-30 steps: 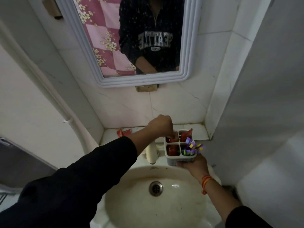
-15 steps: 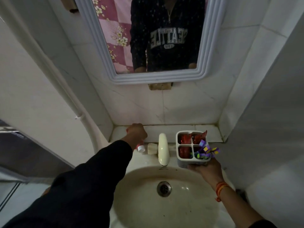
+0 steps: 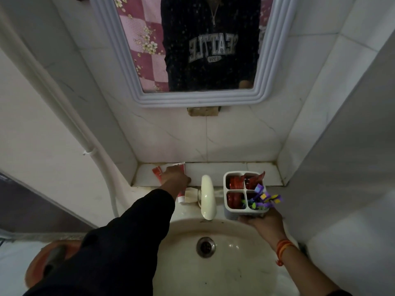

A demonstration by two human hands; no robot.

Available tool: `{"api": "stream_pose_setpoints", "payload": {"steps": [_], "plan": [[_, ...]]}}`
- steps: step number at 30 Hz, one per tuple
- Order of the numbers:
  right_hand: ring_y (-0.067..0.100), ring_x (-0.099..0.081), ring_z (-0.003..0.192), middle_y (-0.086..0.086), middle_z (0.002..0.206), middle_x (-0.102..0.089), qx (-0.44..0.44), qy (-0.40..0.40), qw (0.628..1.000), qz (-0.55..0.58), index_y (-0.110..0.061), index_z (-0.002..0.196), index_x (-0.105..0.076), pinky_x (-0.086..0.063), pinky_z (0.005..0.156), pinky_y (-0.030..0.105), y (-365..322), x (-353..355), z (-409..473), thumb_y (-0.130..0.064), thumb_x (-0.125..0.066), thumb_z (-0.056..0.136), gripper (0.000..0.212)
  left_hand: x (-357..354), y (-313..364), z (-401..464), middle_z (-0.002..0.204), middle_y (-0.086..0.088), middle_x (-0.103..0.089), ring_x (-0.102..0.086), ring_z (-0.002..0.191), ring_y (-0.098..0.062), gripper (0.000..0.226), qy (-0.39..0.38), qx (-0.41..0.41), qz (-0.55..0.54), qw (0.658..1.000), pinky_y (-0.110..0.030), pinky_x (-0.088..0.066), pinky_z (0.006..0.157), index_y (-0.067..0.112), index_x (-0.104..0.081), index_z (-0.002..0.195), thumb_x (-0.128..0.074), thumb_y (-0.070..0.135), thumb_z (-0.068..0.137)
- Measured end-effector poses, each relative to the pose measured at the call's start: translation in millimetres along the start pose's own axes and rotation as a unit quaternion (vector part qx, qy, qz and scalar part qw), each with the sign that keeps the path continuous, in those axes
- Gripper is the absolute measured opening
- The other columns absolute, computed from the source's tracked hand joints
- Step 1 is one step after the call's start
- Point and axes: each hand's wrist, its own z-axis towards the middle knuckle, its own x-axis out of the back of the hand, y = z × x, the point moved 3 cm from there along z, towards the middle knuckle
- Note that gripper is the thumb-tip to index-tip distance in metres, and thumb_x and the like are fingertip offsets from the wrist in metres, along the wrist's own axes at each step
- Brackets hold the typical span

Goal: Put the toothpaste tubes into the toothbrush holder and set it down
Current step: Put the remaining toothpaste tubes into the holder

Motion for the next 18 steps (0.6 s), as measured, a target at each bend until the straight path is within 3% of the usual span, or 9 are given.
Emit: {"api": "stream_pose_setpoints", "payload": {"steps": [4,7,10,13,16,18], "plan": [[-0.022,-0.061,0.070,-0.019,0.082,-0.068,0.007,-0.001,1.000,0.001,-0.033,0.084,-0.065,-0.047,0.058,0.001,-5,-1,-1,0.004,-0.090,0.054,0.054,10,7,-7,0.110,-0.008,-0.068,-0.067,0.104,-0.028,0.061,0.057,-0.031,-0.057,0.996,-0.030,-0.043,0.073,0.007,-0.063,0.117,-0.072,0.055,0.080],[-0.023,-0.060,0.070,-0.020,0.081,-0.068,0.003,0.000,1.000,-0.006,-0.033,0.083,-0.065,-0.046,0.058,-0.002,-6,1,-3,0.001,-0.092,0.053,0.053,30,20,-21,0.109,-0.011,-0.068,-0.069,0.100,-0.031,0.072,0.095,-0.073,-0.093,0.988,-0.031,-0.050,0.074,0.008,-0.057,0.120,-0.078,0.056,0.070],[-0.019,-0.062,0.074,-0.018,0.080,-0.071,0.002,0.003,1.000,-0.011,-0.032,0.082,-0.067,-0.048,0.058,0.001,-6,2,-4,-0.001,-0.093,0.051,0.051,52,37,-43,0.102,-0.007,-0.070,-0.069,0.092,-0.028,0.066,0.111,-0.143,-0.143,0.973,-0.036,-0.059,0.078,0.012,-0.052,0.120,-0.078,0.046,0.070],[-0.020,-0.061,0.072,-0.019,0.082,-0.069,0.003,0.003,1.000,-0.013,-0.032,0.084,-0.066,-0.047,0.060,0.001,-6,2,-5,0.000,-0.093,0.051,0.054,74,55,-71,0.103,-0.002,-0.075,-0.072,0.091,-0.019,0.045,0.082,-0.232,-0.238,0.940,-0.040,-0.061,0.082,0.016,-0.052,0.114,-0.076,0.029,0.078],[-0.010,-0.063,0.078,-0.014,0.086,-0.070,0.006,0.000,1.000,-0.015,-0.029,0.094,-0.066,-0.051,0.078,0.019,-7,3,-6,-0.002,-0.094,0.049,0.059,96,74,-101,0.104,-0.002,-0.075,-0.072,0.093,-0.012,0.026,0.064,-0.309,-0.293,0.903,-0.030,-0.060,0.081,0.017,-0.057,0.113,-0.069,0.028,0.093],[0.009,-0.066,0.087,-0.003,0.092,-0.073,0.010,0.000,1.000,-0.010,-0.023,0.099,-0.067,-0.050,0.085,0.028,-8,4,-7,-0.001,-0.093,0.050,0.060,112,87,-118,0.103,0.002,-0.072,-0.068,0.092,-0.008,0.027,0.064,-0.356,-0.258,0.896,-0.023,-0.057,0.078,0.018,-0.065,0.113,-0.074,0.031,0.091]]}}
